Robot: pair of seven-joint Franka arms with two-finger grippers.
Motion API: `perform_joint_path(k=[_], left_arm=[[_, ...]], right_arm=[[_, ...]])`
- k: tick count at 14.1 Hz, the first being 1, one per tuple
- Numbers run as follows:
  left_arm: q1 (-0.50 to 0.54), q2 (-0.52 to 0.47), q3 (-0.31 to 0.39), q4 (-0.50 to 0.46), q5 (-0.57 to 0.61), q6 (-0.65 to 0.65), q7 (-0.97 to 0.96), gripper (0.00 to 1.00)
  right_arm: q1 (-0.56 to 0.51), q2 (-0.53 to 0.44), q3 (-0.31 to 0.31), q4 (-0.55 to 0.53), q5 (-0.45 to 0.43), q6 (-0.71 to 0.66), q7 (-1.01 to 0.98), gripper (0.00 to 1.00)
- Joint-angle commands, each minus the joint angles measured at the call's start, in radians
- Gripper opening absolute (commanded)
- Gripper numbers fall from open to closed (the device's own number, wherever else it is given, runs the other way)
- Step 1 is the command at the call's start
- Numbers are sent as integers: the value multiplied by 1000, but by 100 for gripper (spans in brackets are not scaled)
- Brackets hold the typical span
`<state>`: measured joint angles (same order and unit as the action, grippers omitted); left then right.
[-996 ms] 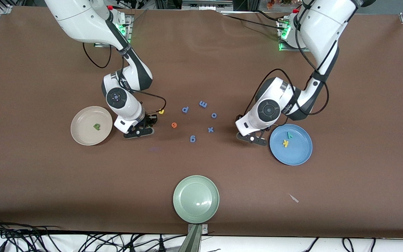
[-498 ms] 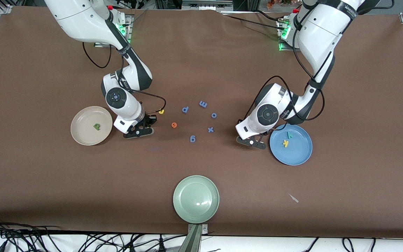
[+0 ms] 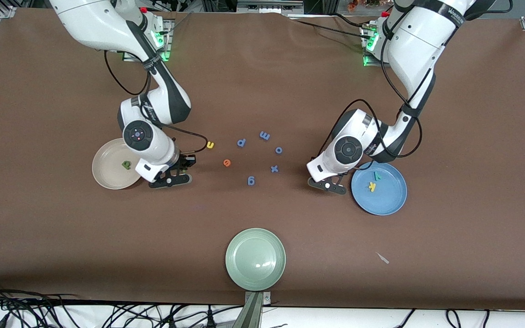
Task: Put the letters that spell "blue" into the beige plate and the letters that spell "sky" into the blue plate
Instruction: 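Drop the stick in the cream plate while the left drops 2 in blue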
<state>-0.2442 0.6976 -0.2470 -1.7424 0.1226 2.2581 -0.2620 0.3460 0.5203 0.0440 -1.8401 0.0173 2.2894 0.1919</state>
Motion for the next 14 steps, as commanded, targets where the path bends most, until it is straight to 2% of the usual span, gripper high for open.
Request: perform_joint_path(k=[1, 2, 5, 7, 11, 14], left_arm=[[3, -7, 3, 11, 20, -14, 7, 0], [9, -35, 3, 17, 20, -46, 9, 0], [51, -108, 5, 24, 22, -109, 13, 0], [103, -136, 5, 24, 37, -143, 93, 1], [226, -139, 6, 24, 60, -152, 321, 1], [284, -98, 3, 24, 201, -77, 371, 4]], right_arm=[[-2, -5, -16, 50, 9, -71, -48, 10], [-5, -5, -21, 59, 9, -80, -55, 10], [-42, 1, -85, 67, 13, -82, -165, 10], [-108, 10, -85, 64, 13, -84, -209, 10], [-180, 26, -85, 59, 13, -136, -216, 11], [-214, 72, -87, 62, 10, -151, -220, 13]])
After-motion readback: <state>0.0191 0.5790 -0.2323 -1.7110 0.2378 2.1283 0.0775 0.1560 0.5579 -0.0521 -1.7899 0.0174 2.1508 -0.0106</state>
